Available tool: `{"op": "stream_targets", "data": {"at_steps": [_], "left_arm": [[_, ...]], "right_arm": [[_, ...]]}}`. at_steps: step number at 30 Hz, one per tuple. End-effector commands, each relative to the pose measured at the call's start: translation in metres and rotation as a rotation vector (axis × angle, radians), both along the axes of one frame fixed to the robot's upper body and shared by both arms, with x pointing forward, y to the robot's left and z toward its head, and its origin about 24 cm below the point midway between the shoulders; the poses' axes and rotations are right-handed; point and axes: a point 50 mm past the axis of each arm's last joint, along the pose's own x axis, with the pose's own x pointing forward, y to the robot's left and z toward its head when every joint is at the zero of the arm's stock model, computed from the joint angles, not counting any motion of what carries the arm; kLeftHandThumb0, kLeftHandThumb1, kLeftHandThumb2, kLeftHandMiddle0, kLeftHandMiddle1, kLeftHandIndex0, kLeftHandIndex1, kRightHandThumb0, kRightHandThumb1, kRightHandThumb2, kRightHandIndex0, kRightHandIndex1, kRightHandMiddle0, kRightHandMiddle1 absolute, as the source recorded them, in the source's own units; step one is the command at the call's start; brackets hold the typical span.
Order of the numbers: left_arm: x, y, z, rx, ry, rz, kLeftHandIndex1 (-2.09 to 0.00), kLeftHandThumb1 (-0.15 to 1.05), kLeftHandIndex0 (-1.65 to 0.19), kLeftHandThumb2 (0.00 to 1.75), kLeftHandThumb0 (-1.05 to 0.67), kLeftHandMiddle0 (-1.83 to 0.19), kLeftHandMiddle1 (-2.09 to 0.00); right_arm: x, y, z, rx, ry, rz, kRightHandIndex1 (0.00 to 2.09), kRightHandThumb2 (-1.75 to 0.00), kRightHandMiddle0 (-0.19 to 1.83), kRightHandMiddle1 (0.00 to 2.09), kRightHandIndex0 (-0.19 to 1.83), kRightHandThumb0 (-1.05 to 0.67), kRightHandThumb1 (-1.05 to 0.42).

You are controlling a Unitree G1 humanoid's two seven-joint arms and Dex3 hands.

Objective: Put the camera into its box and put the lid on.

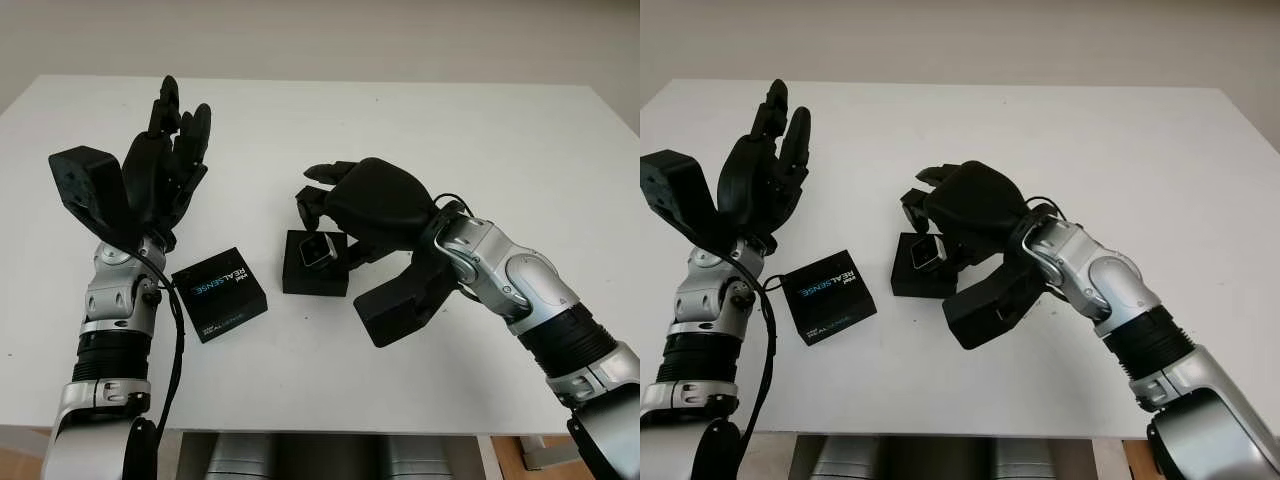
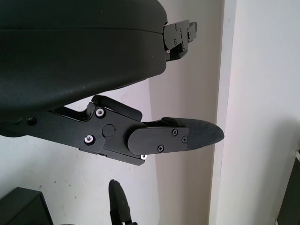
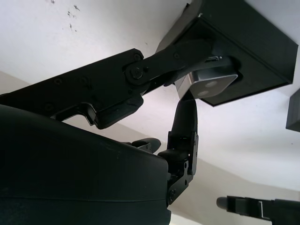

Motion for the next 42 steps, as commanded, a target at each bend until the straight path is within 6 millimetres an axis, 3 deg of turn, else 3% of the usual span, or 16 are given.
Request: {"op": "stream_targets", "data": {"at_steps": [1, 26, 31, 42], "left_arm": [[-0.001, 0.001, 0.002, 0.007, -0.012, 0.001, -0.04, 1.05, 0.19, 0.41, -0.61, 0.19, -0.05], [-0.002, 0.0, 0.001, 0.011, -0.014, 0.0, -0.04, 1.05, 0.19, 0.42, -0.61, 0.19, -0.04], [-0.002, 0.001, 0.001, 0.016, -0.015, 0.0, -0.04, 1.05, 0.19, 0.41, -0.62, 0.19, -0.05], [-0.003, 0.002, 0.001, 0.028, -0.018, 0.002, -0.03, 1.05, 0.19, 0.43, -0.62, 0.19, -0.05]], "right_arm": [[0.002, 0.003, 0.004, 0.01, -0.005, 0.007, 0.05, -0.05, 0.31, 1.15, 0.37, -0.68, -0.95], [0.003, 0.005, -0.002, 0.075, 0.03, 0.024, 0.07, -0.05, 0.39, 1.07, 0.4, -0.6, -0.95], [0.003, 0.005, -0.004, 0.124, 0.033, 0.068, 0.11, -0.05, 0.49, 1.23, 0.48, -0.46, -0.97], [0.004, 0.003, -0.006, 0.116, -0.001, 0.101, 0.12, -0.06, 0.45, 1.36, 0.49, -0.43, -0.99]]}}
